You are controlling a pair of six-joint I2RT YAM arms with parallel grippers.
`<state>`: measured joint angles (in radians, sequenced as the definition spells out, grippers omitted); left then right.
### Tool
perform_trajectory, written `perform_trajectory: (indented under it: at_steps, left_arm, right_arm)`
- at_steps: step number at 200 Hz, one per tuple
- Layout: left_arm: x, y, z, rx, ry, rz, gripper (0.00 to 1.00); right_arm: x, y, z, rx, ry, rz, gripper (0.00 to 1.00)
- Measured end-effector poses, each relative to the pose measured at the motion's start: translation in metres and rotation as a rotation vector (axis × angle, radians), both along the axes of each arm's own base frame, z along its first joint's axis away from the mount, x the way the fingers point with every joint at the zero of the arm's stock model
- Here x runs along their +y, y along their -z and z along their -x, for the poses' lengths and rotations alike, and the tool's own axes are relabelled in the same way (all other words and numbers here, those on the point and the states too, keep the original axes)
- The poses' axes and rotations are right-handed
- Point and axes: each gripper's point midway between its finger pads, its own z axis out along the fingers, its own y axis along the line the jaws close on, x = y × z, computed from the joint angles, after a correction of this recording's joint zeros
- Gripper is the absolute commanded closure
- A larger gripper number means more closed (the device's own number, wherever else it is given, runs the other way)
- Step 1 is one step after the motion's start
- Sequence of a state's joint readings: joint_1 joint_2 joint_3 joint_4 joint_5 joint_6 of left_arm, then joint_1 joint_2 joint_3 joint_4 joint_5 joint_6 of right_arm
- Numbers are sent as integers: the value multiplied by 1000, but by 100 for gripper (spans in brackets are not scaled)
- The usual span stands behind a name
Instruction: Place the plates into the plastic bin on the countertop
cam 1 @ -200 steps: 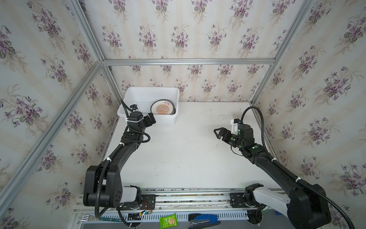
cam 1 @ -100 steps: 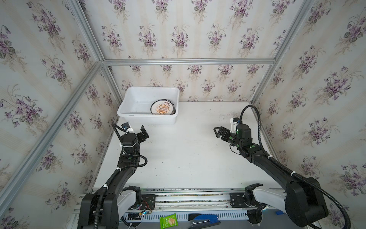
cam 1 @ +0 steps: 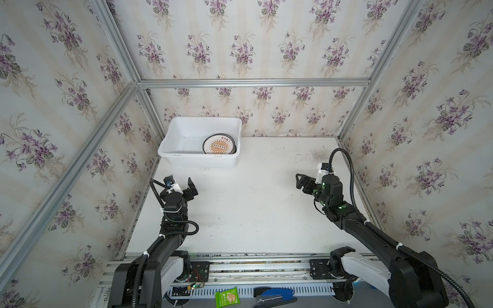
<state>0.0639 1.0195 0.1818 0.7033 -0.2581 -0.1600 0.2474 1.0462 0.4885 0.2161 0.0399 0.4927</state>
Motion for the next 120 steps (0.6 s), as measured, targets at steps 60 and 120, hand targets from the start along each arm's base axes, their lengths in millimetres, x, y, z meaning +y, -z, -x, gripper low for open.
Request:
perform_trajectory:
  at_steps: [60, 120]
  left_arm:
    - [3, 12, -6, -29, 24, 40, 1]
    - [-26, 1, -17, -78, 174, 5, 1]
  right_arm:
    - [-23, 11, 2, -75, 93, 99, 6]
    - [-54, -6, 3, -149, 234, 220, 6]
